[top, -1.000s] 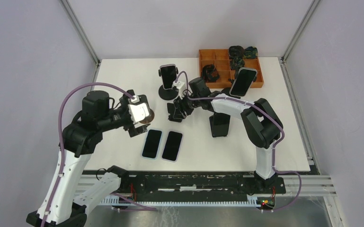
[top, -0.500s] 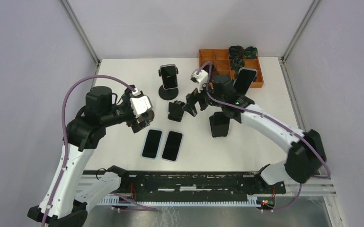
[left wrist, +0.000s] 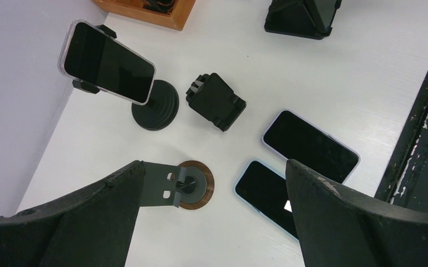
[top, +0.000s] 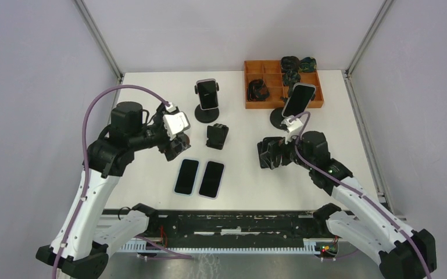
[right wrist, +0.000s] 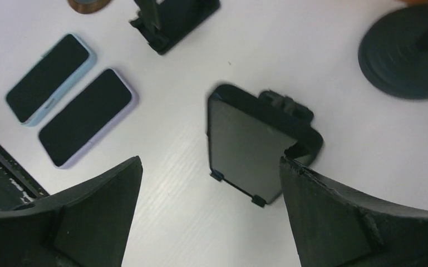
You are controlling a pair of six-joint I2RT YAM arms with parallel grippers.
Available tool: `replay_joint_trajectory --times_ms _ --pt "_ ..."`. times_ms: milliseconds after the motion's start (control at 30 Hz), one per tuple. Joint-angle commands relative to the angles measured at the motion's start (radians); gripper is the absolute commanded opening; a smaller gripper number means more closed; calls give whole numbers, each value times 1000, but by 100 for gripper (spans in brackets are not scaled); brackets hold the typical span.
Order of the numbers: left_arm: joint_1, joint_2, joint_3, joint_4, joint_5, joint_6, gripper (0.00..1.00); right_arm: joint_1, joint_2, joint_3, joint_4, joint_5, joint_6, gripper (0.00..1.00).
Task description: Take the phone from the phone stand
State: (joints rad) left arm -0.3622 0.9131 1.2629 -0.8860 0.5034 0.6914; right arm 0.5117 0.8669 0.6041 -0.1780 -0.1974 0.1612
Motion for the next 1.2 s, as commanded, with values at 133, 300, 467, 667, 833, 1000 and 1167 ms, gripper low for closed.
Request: replay_joint_trajectory --times_ms 133,300,467,667,833,1000,1167 --pt "-3 1 40 -20 12 -15 100 -144 -127 -132 32 0 90 98" --pt "-3 0 39 -21 13 -11 100 -171 -79 -111 18 -14 73 98" --pt "-3 0 24 -34 20 -7 100 -243 6 -177 139 -186 73 98" --pt "-3 10 29 -74 37 9 100 -261 123 -223 356 -345 117 98" --pt "-2 12 28 -123 68 39 100 -260 188 -246 477 -418 162 84" --pt "-2 15 29 -152 95 62 100 -260 233 -302 563 -443 189 65" --pt "-2 26 42 -175 128 83 100 -260 256 -327 596 -445 196 54"
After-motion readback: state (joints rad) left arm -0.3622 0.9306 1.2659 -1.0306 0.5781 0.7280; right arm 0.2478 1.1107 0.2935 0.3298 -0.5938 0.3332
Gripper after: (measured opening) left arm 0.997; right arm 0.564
